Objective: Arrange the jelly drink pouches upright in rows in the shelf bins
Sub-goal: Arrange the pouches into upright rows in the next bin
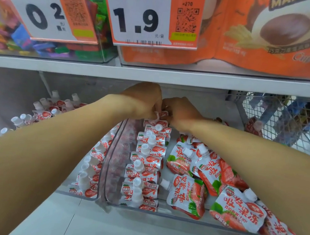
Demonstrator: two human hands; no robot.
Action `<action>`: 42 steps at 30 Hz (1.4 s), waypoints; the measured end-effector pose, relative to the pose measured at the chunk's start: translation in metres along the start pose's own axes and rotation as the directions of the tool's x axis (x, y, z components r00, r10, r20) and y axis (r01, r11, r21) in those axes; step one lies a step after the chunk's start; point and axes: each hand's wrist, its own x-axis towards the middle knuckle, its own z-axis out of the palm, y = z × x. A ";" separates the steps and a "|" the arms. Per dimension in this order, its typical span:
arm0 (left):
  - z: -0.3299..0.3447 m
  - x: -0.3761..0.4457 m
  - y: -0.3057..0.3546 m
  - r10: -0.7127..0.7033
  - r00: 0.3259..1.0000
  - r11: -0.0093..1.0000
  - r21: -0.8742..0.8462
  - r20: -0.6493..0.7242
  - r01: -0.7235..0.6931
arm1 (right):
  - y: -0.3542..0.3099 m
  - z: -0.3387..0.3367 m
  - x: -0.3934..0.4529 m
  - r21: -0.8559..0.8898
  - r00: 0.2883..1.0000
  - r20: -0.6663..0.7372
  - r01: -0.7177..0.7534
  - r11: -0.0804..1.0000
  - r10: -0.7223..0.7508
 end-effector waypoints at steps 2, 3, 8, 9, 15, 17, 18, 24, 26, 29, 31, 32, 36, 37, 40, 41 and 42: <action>0.001 0.002 0.002 -0.019 1.000 1.000 0.017 0.000 0.019 | -0.001 -0.007 -0.001 -0.019 0.993 0.118 -0.008 1.000 0.010; 0.001 0.001 0.003 -0.027 1.000 0.999 0.033 0.003 0.027 | -0.001 -0.012 -0.003 -0.035 0.982 0.188 -0.008 0.999 0.015; -0.004 -0.036 0.000 -0.046 0.962 0.999 0.014 -0.270 0.052 | -0.010 -0.013 -0.017 -0.088 0.989 0.103 -0.101 0.991 0.110; -0.005 -0.051 0.002 -0.073 0.938 0.997 -0.043 -0.339 0.063 | -0.013 -0.011 -0.019 -0.081 0.983 0.087 -0.156 0.984 0.163; 0.011 -0.118 0.012 -0.348 0.876 0.930 -0.239 -0.333 0.278 | -0.029 -0.011 -0.021 0.051 0.895 0.244 -0.397 0.916 0.374; 0.014 -0.120 0.012 -0.386 0.857 0.908 -0.305 -0.341 0.287 | -0.033 -0.003 -0.020 0.088 0.877 0.226 -0.451 0.888 0.424; 0.015 -0.119 0.012 -0.394 0.853 0.902 -0.322 -0.344 0.287 | -0.034 0.001 -0.021 0.159 0.864 0.230 -0.487 0.859 0.447; 0.017 -0.116 0.011 -0.407 0.837 0.896 -0.339 -0.367 0.287 | -0.059 0.002 -0.053 0.664 0.823 0.362 -0.557 0.498 0.438; 0.019 -0.117 0.011 -0.420 0.829 0.886 -0.364 -0.371 0.286 | -0.067 0.011 -0.060 0.580 0.827 0.293 -0.552 0.599 0.479; 0.019 -0.116 0.016 -0.400 0.827 0.905 -0.312 -0.396 0.288 | -0.073 0.020 -0.065 0.570 0.844 0.256 -0.525 0.631 0.471; 0.017 -0.113 0.019 -0.406 0.831 0.905 -0.295 -0.380 0.308 | -0.074 0.015 -0.071 0.576 0.848 0.307 -0.526 0.626 0.431; 0.014 -0.112 0.020 -0.423 0.836 0.897 -0.290 -0.350 0.333 | -0.070 0.013 -0.074 0.595 0.848 0.348 -0.529 0.606 0.399; 0.002 -0.114 0.032 -0.407 0.872 0.913 -0.089 -0.270 0.399 | -0.052 -0.024 -0.101 0.546 0.956 0.185 -0.293 0.785 0.228; 0.001 -0.113 0.040 -0.352 0.878 0.931 -0.022 -0.324 0.365 | -0.048 -0.036 -0.112 0.466 0.982 0.053 -0.185 0.865 0.181; 0.002 -0.103 0.076 -0.132 0.908 0.987 -0.136 -0.398 0.084 | -0.033 -0.066 -0.148 0.060 0.992 -0.125 0.016 0.998 -0.009; 0.005 -0.099 0.088 -0.063 0.945 0.979 -0.203 -0.320 -0.003 | -0.026 -0.070 -0.156 -0.111 0.999 -0.031 -0.013 0.994 0.010; 0.011 -0.095 0.099 -0.004 0.983 0.971 -0.236 -0.186 -0.041 | -0.021 -0.073 -0.164 -0.265 0.991 0.093 -0.066 0.962 0.094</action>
